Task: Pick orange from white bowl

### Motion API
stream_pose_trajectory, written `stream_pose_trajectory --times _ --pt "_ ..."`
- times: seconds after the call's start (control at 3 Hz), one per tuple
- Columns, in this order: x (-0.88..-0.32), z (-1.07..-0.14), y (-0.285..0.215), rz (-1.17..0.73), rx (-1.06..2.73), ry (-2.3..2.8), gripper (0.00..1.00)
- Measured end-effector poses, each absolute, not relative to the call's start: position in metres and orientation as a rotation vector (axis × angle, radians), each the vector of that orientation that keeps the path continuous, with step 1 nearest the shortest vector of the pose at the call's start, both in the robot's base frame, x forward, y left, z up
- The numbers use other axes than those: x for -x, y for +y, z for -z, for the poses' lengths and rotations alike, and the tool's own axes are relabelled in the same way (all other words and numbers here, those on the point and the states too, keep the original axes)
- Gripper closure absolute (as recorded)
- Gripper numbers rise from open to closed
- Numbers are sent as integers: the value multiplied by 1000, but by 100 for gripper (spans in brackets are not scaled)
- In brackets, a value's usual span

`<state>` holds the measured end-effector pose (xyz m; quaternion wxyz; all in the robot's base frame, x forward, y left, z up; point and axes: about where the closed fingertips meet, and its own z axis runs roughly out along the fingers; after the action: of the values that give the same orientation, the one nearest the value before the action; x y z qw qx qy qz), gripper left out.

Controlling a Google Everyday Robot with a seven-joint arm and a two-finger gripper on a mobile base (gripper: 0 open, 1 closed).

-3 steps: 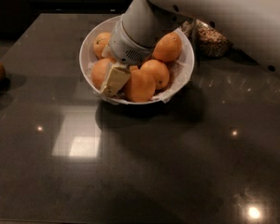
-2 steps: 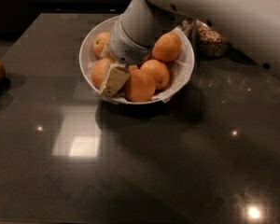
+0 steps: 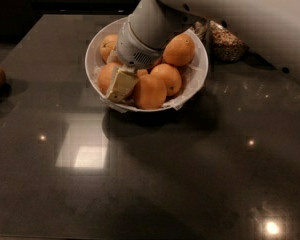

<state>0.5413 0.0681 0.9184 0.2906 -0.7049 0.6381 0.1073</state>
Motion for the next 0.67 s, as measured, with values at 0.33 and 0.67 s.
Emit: stream_pose_trajectory --times 0.33,0.67 --pt "-541 -918 68 -286 1880 1702 98" --pt "-541 -918 68 -286 1880 1702 100"
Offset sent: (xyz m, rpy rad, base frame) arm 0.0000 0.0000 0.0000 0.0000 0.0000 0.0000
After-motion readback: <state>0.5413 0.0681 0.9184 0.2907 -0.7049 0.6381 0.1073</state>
